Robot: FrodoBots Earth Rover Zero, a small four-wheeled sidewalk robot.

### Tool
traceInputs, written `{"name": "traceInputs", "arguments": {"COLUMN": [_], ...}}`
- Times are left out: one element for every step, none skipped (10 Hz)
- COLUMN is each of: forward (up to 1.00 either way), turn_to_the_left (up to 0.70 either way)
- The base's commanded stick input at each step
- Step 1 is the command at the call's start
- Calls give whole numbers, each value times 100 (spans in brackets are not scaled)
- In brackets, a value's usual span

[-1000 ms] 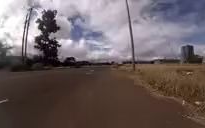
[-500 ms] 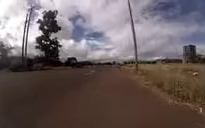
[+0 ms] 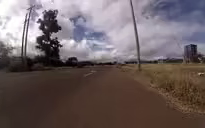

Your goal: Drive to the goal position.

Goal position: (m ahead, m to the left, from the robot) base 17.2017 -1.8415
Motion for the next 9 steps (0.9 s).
{"name": "traceInputs", "arguments": {"forward": [70, 70, 70, 70, 70, 70, 70, 70, 70], "turn_to_the_left": [0, 0, 0, 0, -3, -6, -35, -34, -16]}}
